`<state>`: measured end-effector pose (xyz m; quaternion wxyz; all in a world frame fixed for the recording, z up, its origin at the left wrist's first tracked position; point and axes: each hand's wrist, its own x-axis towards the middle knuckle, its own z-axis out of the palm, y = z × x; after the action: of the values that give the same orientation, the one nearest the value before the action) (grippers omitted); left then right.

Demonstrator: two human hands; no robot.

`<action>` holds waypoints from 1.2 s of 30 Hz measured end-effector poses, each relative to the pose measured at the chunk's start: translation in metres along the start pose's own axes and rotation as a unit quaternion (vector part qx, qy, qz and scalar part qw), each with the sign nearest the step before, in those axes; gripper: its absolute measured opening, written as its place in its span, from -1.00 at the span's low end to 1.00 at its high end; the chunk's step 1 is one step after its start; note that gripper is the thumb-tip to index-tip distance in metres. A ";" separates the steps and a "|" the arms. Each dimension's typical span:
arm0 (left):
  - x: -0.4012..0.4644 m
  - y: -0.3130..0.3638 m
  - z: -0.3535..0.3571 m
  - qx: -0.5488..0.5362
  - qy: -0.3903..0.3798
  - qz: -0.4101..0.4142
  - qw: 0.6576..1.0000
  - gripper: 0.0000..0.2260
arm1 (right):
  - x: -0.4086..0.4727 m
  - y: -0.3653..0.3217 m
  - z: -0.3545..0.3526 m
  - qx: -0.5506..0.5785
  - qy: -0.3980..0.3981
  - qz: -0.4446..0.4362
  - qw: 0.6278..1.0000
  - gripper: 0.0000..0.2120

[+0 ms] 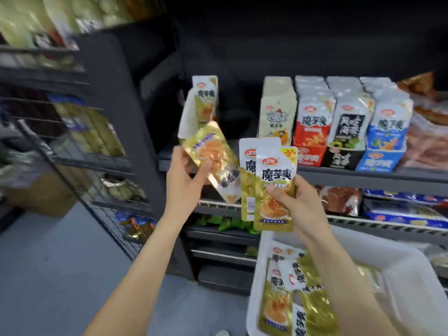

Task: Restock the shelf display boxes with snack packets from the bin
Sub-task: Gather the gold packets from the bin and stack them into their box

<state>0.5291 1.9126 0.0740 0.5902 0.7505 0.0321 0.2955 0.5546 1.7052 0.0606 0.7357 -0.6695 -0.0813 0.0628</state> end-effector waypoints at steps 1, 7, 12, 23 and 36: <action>0.008 0.004 -0.005 -0.031 0.028 -0.016 0.999 -0.74 | 0.004 -0.001 0.008 0.008 0.004 -0.006 1.000 -0.63; 0.019 0.014 -0.011 -0.188 0.022 -0.066 0.980 -0.54 | 0.020 -0.001 0.045 0.107 0.013 -0.001 0.994 -0.62; 0.032 -0.015 -0.034 0.030 0.023 -0.020 0.999 -0.81 | 0.034 -0.018 0.041 -0.061 0.044 -0.101 0.992 -0.77; 0.121 0.008 -0.041 0.110 -0.035 0.080 0.990 -0.83 | 0.079 -0.062 0.041 -0.155 0.099 -0.247 0.951 -0.77; 0.175 -0.047 -0.009 0.054 -0.007 -0.022 0.998 -0.70 | 0.138 -0.031 0.102 0.028 0.164 -0.144 0.975 -0.80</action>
<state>0.6832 2.0040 0.1040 0.5558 0.7821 0.0605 0.2753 0.6689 1.8292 0.1060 0.7589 -0.6309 -0.0536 -0.1524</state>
